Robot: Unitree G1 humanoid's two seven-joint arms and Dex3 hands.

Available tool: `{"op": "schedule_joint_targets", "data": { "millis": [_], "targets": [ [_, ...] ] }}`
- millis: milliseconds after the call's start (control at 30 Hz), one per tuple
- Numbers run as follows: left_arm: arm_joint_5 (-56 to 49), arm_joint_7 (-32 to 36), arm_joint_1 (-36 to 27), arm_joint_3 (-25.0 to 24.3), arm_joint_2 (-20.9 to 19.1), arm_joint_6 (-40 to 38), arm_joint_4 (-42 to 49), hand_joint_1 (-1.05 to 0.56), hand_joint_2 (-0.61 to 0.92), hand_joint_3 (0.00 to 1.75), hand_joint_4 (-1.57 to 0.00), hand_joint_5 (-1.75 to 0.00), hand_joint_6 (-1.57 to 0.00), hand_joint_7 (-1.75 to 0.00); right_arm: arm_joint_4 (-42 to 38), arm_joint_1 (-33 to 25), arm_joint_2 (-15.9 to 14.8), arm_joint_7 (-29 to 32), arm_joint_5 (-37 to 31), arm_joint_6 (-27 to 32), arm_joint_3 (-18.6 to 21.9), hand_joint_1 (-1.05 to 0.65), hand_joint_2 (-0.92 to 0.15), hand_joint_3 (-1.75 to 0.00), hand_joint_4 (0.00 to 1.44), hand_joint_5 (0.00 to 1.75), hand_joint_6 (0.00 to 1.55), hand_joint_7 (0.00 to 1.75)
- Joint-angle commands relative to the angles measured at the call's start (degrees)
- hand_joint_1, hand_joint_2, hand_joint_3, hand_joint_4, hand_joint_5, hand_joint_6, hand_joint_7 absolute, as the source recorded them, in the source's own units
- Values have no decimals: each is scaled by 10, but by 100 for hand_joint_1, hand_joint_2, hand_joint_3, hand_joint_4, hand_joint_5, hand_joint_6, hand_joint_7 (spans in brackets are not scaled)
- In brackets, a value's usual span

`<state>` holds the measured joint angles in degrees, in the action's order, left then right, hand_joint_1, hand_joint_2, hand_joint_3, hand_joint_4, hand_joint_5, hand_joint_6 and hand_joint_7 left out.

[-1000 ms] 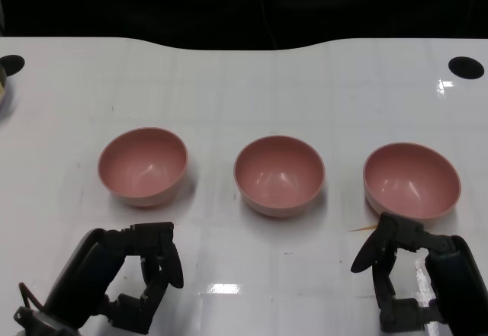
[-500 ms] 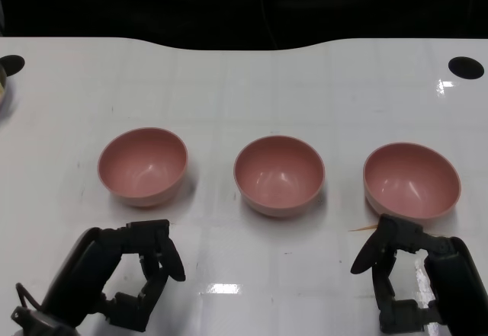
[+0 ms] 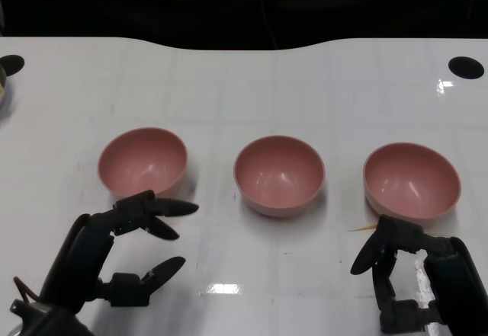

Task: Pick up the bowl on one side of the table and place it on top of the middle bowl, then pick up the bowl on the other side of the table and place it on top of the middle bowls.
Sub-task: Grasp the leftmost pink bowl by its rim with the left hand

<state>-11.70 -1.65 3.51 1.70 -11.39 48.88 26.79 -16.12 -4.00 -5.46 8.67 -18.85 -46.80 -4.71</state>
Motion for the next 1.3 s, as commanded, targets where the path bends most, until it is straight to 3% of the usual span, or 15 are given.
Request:
{"op": "schedule_joint_targets", "data": {
  "millis": [33, 333, 533, 767, 1033, 1300],
  "targets": [
    [-47, 29, -11, -14, -14, -47, -59, -31, 83, 18, -41, -68, -49, -9, 8, 0, -9, 3, 5, 1, 9, 19, -15, -164, 89, 173, 84, 138],
    [-110, 39, -27, -14, -35, -147, -155, -42, 91, 2, -26, -69, -43, -1, 7, 1, -8, 4, 5, 0, 7, 18, -15, -164, 89, 173, 83, 138],
    [-226, 65, -23, -7, -54, -244, -222, -51, 92, 4, -16, -63, -35, 0, 7, 0, -8, 0, 11, -1, 5, 18, -14, -166, 89, 173, 83, 138],
    [-384, 71, 10, 44, -64, -388, -260, -52, 91, 2, -11, -54, -27, -1, 7, -1, -8, 4, 5, -1, 5, 20, -14, -166, 90, 173, 84, 138],
    [-466, 52, 70, 113, -70, -489, -217, -53, 91, 1, -18, -50, -30, -2, 9, -3, -8, 3, 6, -1, 4, 21, -14, -165, 89, 173, 83, 138],
    [-499, 11, 153, 179, -67, -572, -115, -52, 91, 0, -43, -22, -40, -1, 12, -6, -7, 0, 10, 2, 3, 17, -14, -164, 88, 173, 83, 138]
  ]
}}
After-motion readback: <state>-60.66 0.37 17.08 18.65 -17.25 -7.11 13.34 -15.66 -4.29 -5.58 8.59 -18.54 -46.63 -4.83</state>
